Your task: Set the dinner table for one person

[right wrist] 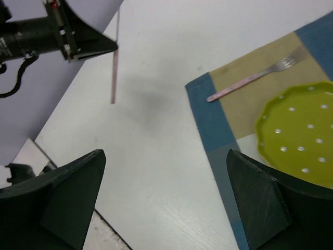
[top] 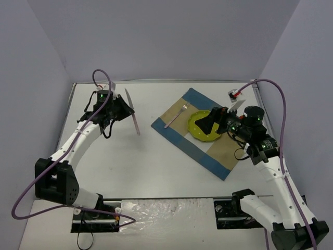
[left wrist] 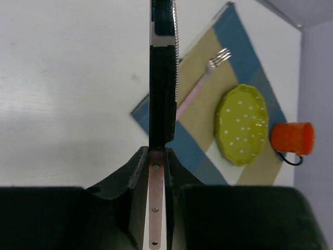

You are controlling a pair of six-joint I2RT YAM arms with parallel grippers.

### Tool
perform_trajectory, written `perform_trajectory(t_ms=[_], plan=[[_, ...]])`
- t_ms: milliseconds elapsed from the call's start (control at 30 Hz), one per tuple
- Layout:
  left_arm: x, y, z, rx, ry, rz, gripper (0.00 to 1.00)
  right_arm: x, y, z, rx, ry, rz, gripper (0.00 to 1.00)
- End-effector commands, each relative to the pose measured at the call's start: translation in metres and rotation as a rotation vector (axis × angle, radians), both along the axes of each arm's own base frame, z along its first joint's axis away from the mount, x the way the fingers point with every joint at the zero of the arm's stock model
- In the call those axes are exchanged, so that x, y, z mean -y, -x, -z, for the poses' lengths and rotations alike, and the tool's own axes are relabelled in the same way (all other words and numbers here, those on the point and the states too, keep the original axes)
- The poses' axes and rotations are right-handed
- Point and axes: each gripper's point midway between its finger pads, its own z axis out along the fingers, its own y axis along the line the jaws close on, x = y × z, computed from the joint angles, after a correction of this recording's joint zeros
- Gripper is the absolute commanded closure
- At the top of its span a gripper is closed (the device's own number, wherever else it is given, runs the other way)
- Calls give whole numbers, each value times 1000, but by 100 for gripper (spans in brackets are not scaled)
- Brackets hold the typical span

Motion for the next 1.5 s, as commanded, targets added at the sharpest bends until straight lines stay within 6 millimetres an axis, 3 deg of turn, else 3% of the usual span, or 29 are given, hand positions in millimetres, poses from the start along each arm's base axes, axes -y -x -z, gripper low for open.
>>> perform_trajectory(t_ms=[0,100,200,500,667,900,1467], plan=[[75,-7,-103,332,250,249,100,-54,-6,-16,38,-84,-192,3],[109,7,-133,426,298,397,100,-78,0,-15,22,-103,-304,3],[130,21,-151,489,339,499,100,-98,0,-10,14,-96,-385,5],[166,58,-190,597,473,663,100,-124,-13,-16,80,-96,-485,16],[173,69,-197,616,498,693,100,-132,-15,-20,116,-112,-539,29],[177,83,-205,639,525,730,100,-139,-15,-25,151,-136,-596,37],[180,92,-207,675,528,806,100,-137,-8,-31,205,-143,-662,58]])
